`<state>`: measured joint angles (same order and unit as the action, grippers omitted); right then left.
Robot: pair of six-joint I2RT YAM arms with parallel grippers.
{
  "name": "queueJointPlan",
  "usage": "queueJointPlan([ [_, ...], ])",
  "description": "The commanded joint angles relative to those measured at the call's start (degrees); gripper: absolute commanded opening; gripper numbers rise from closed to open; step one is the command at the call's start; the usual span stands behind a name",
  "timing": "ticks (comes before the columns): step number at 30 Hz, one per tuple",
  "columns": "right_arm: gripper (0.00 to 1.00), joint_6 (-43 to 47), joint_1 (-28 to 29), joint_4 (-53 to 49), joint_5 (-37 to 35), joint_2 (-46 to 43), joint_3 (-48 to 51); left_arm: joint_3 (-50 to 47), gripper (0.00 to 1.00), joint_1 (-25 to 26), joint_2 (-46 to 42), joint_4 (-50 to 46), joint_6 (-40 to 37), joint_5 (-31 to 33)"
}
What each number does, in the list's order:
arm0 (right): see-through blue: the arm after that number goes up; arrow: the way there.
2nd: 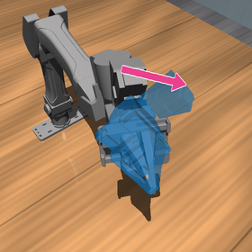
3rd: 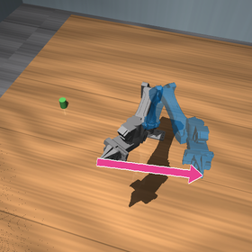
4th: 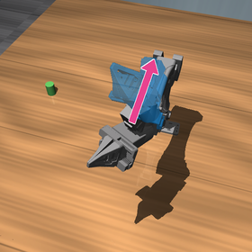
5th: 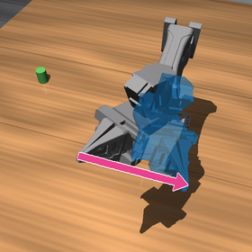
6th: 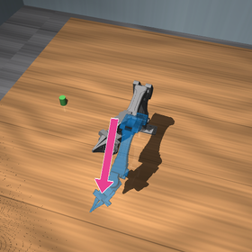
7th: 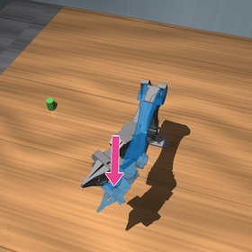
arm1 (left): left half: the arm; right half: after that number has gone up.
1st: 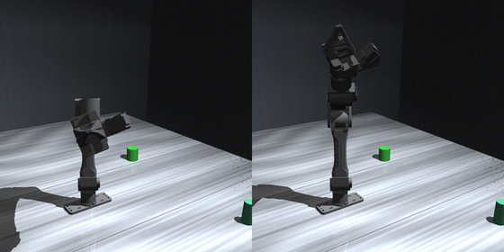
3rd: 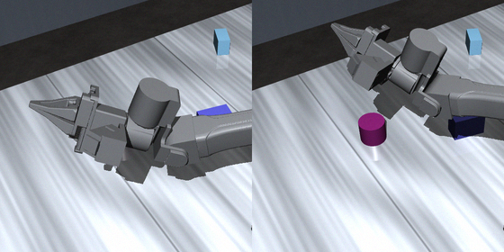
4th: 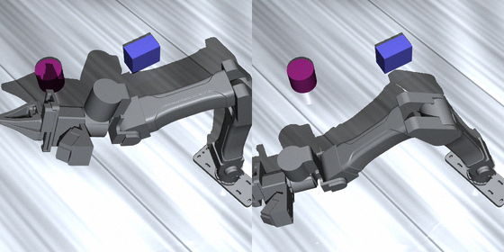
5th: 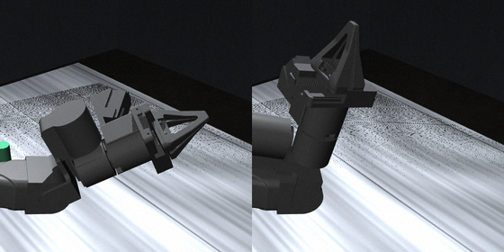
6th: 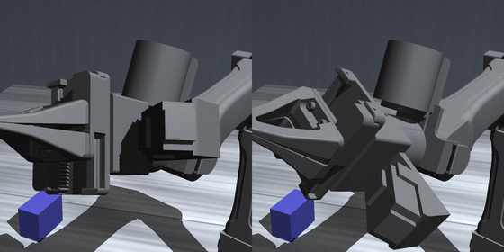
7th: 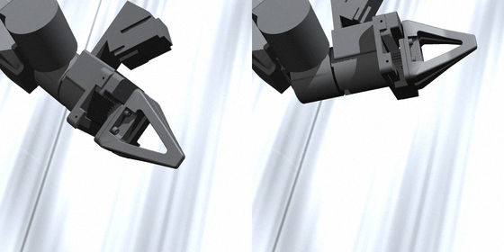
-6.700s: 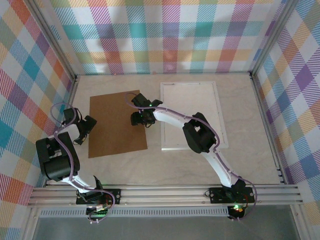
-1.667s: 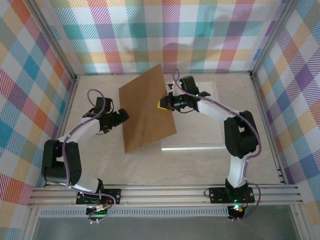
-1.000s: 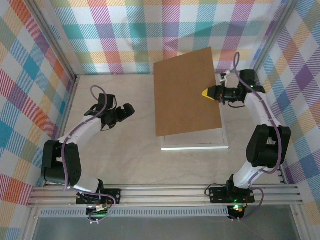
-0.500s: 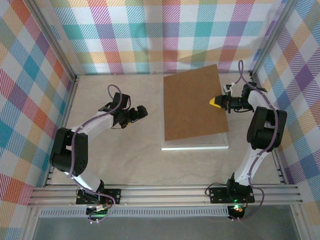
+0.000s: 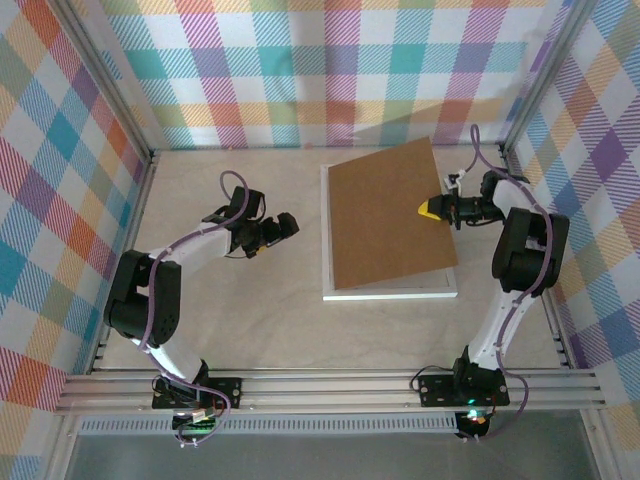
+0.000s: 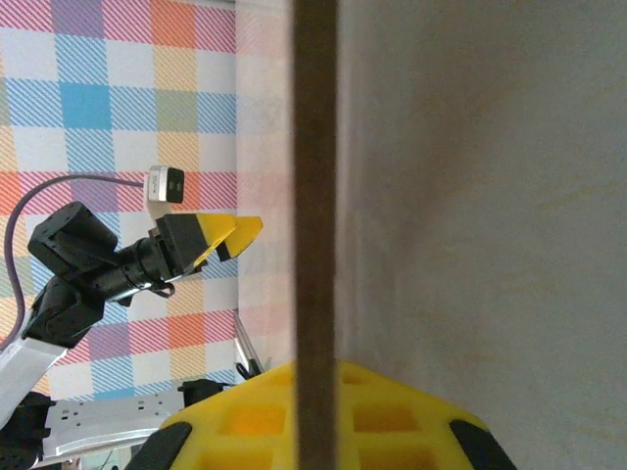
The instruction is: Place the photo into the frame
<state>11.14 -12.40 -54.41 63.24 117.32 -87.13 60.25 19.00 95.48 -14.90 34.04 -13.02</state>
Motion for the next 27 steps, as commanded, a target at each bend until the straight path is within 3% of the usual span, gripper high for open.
queueJointPlan([
  [1,0.00,-0.4,0.2,3.2,4.8,0.1,1.2,1.9,1.00,0.5,0.6,-0.4,0.5,-0.5],
  [12,0.00,-1.6,1.1,4.7,3.6,2.9,3.3,1.3,1.00,0.7,0.7,-0.3,0.5,-0.3],
  [20,0.00,-8.0,1.2,6.6,-4.8,3.5,3.7,1.1,1.00,0.7,0.6,-0.6,0.1,-0.5],
  [27,0.00,-9.8,4.9,9.4,-6.3,2.9,5.9,0.2,1.00,0.7,0.8,-0.4,0.5,-0.7],
])
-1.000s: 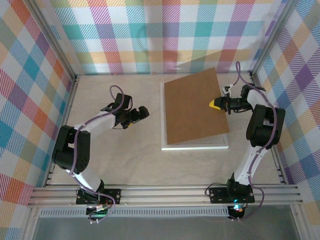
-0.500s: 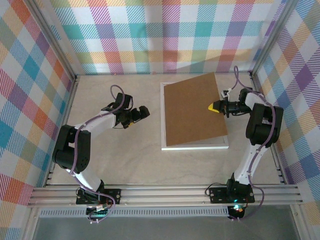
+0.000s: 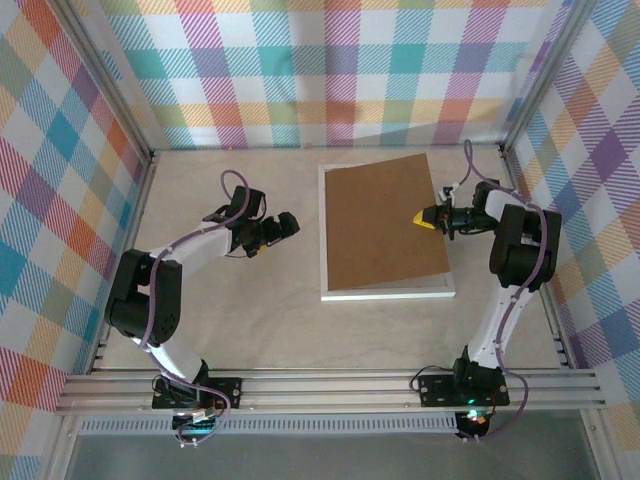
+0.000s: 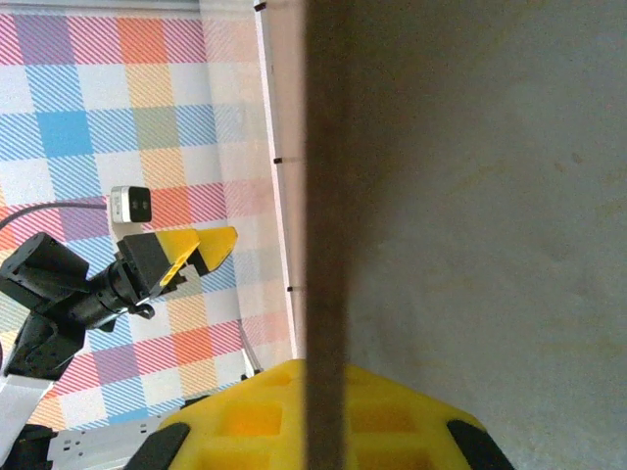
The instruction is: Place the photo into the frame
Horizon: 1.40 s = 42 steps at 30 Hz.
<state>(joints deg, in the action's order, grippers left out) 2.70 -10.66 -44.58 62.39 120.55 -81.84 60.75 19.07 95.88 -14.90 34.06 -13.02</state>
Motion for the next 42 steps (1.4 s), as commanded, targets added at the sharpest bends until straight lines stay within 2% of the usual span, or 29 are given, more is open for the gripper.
queueJointPlan([
  [1,0.00,-1.1,3.7,-0.8,-5.7,0.3,0.1,-0.2,1.00,0.6,0.5,-0.5,0.5,-0.9],
  [6,0.00,-0.8,5.7,-1.7,-6.5,0.9,-1.1,-0.2,1.00,0.6,0.5,-0.5,-0.2,-0.9],
  [14,0.00,-4.4,10.7,3.9,-8.3,-1.9,3.4,-1.4,1.00,0.6,1.4,0.6,0.6,-0.7],
  [20,0.04,-1.1,11.0,0.6,-13.5,1.1,-1.5,-1.3,1.00,0.6,2.9,4.0,2.5,-3.5],
  [23,0.06,-0.4,11.0,-0.2,-13.7,2.5,-3.3,-0.8,1.00,0.7,3.8,4.6,3.0,-4.4],
  [42,0.16,-1.8,13.3,4.0,-13.8,1.8,1.9,5.1,1.00,4.3,10.2,6.5,5.0,-6.1],
])
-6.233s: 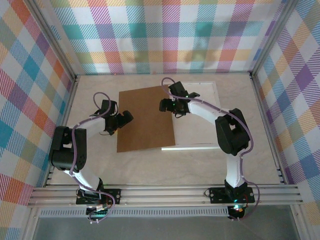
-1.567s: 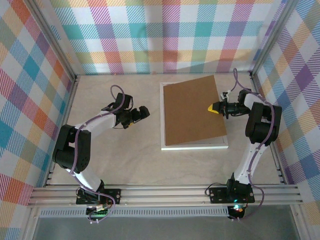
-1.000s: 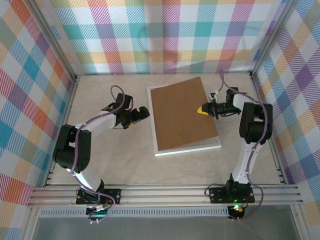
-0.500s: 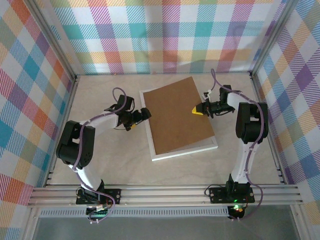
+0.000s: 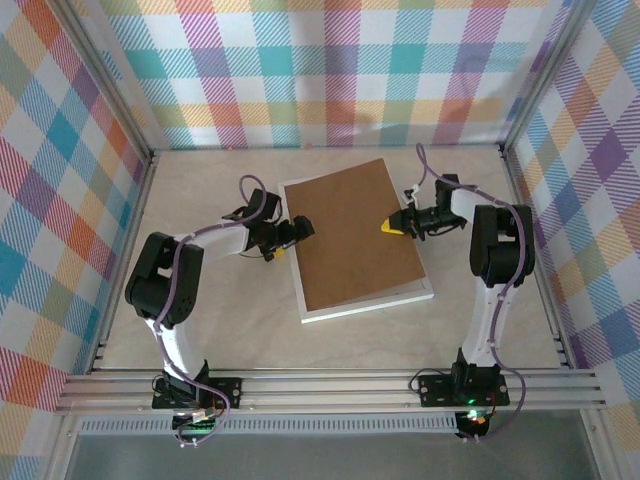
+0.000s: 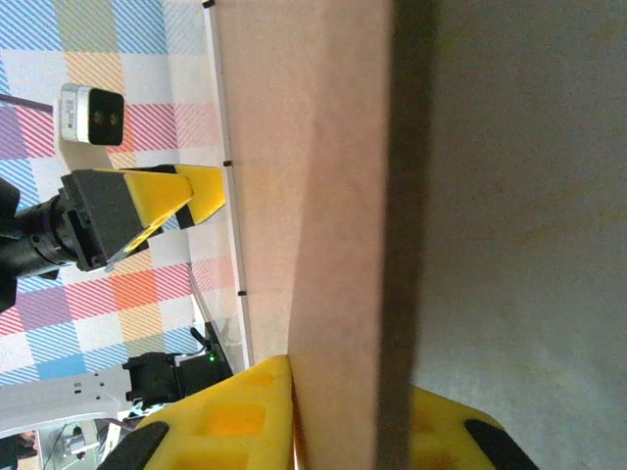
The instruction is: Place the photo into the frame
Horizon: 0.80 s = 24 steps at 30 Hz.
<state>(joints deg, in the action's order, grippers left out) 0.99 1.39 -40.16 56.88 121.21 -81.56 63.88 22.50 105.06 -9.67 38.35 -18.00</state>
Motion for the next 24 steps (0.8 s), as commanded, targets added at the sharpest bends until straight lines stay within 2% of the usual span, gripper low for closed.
queueJointPlan([
  [1,0.17,-0.5,1.2,-0.2,-8.4,1.0,1.9,2.5,1.00,1.0,1.4,1.2,0.8,-1.2],
  [12,0.40,-7.1,2.5,1.2,-15.5,-2.0,3.0,4.8,1.00,1.7,2.7,0.6,0.7,-0.9],
  [16,0.51,-7.9,3.2,1.4,-18.3,-3.4,3.1,4.6,1.00,1.7,1.8,-0.6,-0.4,-0.1],
  [24,0.58,-7.9,4.5,-0.5,-24.5,-5.0,1.2,2.8,1.00,1.5,-0.5,-2.2,-1.8,0.6],
])
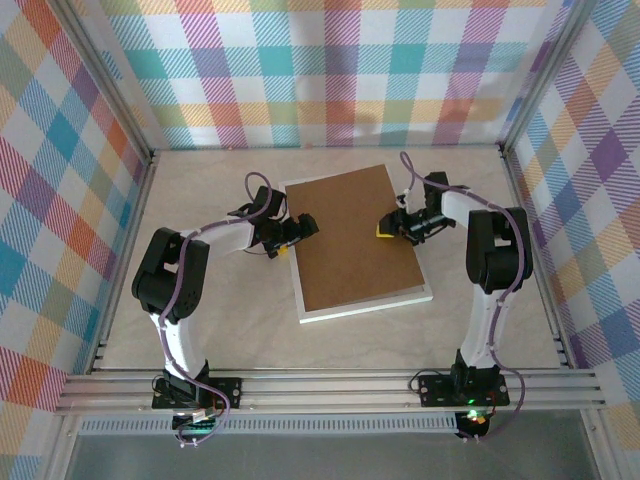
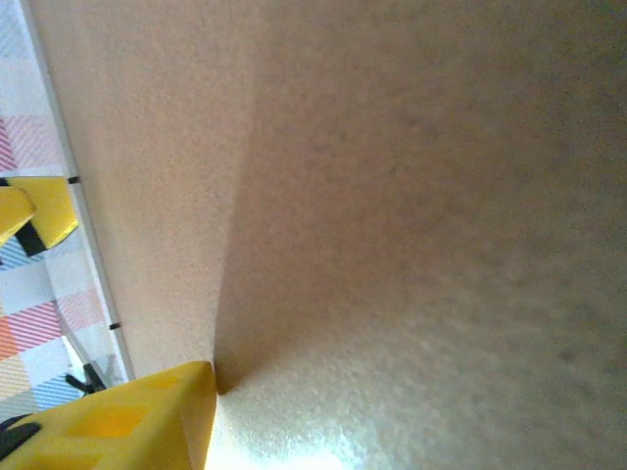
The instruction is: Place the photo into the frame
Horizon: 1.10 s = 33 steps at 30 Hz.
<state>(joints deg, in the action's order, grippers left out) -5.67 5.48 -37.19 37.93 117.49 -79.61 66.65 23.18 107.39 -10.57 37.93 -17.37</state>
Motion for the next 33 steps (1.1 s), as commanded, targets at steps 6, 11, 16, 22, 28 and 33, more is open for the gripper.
queueJointPlan([
  [6,0.61,-1.6,1.2,-5.1,-11.6,-2.4,-1.7,-1.8,1.00,0.0,-5.5,-2.4,-2.1,1.2],
  [11,0.64,-1.7,2.2,-6.8,-17.3,-3.6,-2.9,-3.0,1.00,-1.1,-7.7,-3.1,-2.7,2.0],
  [16,0.68,-1.5,2.9,-8.8,-22.7,-3.4,-4.7,-4.3,1.00,-2.5,-9.8,-3.1,-2.6,2.8],
  [22,0.72,-1.5,3.1,-10.4,-25.7,-3.1,-6.4,-5.5,1.00,-3.8,-12.0,-3.7,-3.1,2.9],
  [28,0.76,-2.0,3.5,-11.3,-28.5,-3.8,-7.6,-6.2,1.00,-4.7,-13.1,-4.0,-3.4,2.9],
  [33,0.80,-2.1,3.5,-12.8,-29.5,-3.9,-9.1,-6.4,1.00,-5.1,-13.2,-3.8,-3.5,2.6],
])
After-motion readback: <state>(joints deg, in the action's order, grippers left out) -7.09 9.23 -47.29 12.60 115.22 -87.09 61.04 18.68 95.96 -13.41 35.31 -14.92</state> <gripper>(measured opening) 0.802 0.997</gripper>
